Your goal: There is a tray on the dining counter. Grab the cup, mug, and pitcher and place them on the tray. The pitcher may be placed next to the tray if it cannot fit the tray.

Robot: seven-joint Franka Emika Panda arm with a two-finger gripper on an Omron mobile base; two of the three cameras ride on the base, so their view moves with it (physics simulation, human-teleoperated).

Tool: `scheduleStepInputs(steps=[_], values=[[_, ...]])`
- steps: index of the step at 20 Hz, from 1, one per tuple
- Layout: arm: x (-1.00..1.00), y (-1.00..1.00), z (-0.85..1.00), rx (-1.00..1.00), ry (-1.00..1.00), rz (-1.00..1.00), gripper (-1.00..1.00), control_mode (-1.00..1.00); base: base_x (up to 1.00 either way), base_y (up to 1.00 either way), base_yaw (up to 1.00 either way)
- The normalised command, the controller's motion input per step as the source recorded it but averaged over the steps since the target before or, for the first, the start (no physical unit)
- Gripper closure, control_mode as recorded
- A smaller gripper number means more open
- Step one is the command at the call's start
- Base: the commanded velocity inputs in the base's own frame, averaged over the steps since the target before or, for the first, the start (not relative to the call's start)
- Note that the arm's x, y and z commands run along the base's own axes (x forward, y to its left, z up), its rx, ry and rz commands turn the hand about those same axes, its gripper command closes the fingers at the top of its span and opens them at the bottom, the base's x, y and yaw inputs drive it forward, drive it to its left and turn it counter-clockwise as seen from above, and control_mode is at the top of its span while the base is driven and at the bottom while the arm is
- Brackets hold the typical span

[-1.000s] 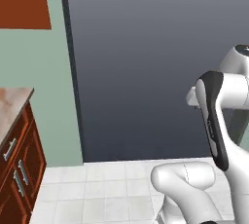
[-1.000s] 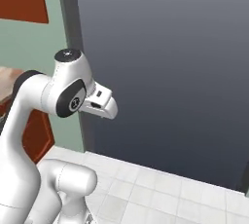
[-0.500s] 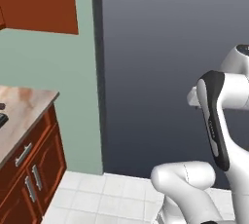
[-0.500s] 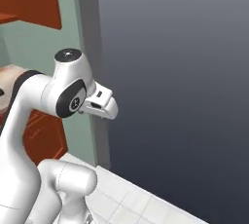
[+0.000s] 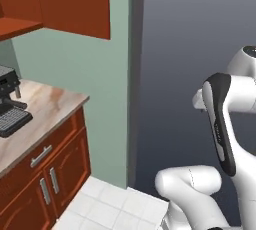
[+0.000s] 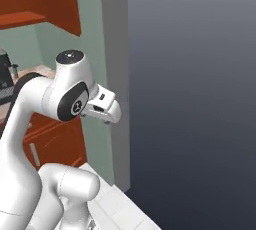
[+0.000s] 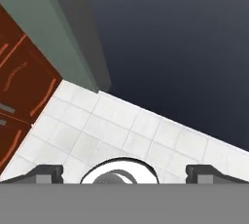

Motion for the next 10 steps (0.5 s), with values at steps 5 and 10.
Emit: scheduleStepInputs(steps=[5, 10], values=[[0.0, 0.0, 0.0, 0.0, 0.0, 0.0, -1.0, 1.0, 0.38, -0.25, 0.45], [0.0, 0.0, 0.0, 0.0, 0.0, 0.0, -1.0, 1.0, 0.29, -0.24, 0.48]])
